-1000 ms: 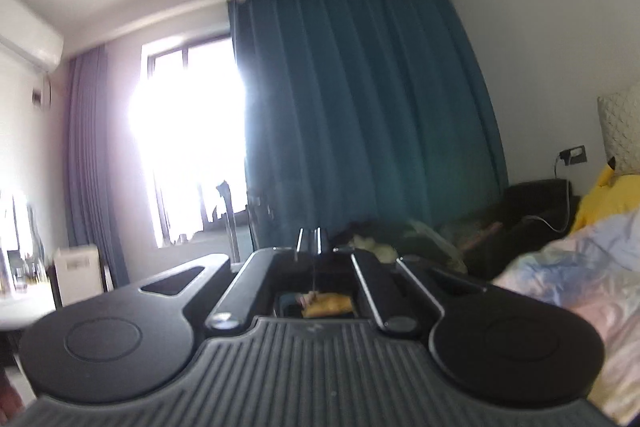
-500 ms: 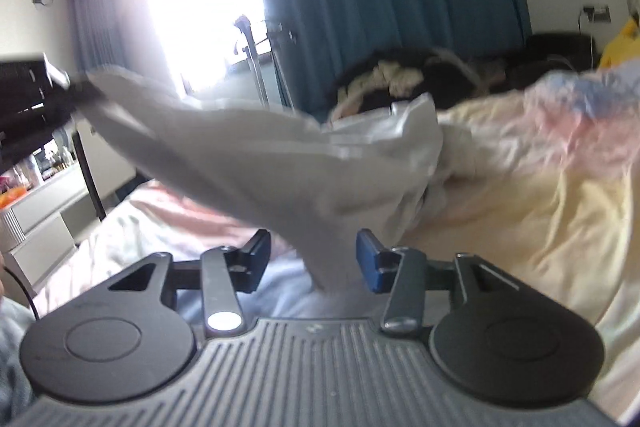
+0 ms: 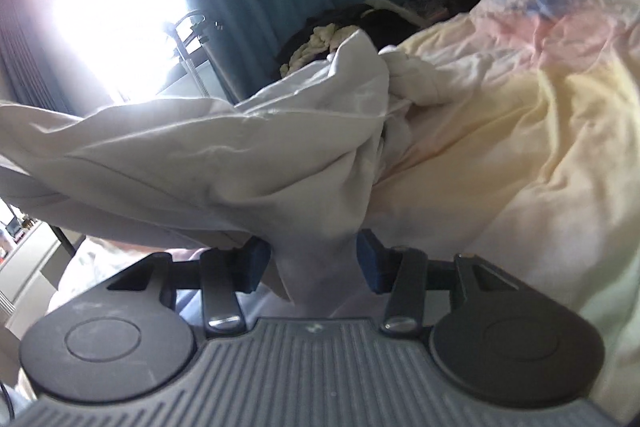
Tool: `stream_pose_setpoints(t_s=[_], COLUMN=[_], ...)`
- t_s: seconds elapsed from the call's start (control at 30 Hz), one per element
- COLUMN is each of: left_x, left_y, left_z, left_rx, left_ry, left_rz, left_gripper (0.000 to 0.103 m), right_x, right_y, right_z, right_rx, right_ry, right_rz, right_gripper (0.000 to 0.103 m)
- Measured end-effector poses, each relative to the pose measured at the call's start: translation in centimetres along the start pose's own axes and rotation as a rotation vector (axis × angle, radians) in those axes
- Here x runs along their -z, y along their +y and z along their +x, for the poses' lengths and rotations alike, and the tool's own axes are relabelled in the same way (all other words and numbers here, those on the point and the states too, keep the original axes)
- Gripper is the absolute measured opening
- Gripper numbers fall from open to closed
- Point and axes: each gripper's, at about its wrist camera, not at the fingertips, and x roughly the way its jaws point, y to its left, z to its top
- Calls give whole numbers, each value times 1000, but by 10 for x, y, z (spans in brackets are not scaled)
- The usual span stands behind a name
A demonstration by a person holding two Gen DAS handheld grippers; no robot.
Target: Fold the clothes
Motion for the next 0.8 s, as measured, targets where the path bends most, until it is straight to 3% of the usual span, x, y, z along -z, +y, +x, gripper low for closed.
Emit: stream_pose_setpoints(t_s=[0.1, 0.33, 0.5, 0.67, 0.8], left_x=[-3, -2, 3, 9, 10], left_y=[10, 15, 3, -6, -9], left_z=[1, 8, 16, 20, 21], left_rx=[-10, -87, -83, -82, -95], left_ry=[-4, 22, 54, 70, 77], left_rz=[-58, -76, -8, 54, 73], left_gripper=[4, 4, 4, 4, 4], right_x=[2, -11, -21, -15, -8], right_y=[4, -23, -34, -45, -50], right_z=[12, -3, -6, 11, 17], right_rx=[-23, 40, 103, 96, 72], right_ry=[1, -201, -260, -169, -147], right_rz=[4, 173, 184, 194, 199], right_gripper=[50, 46, 29, 28, 11])
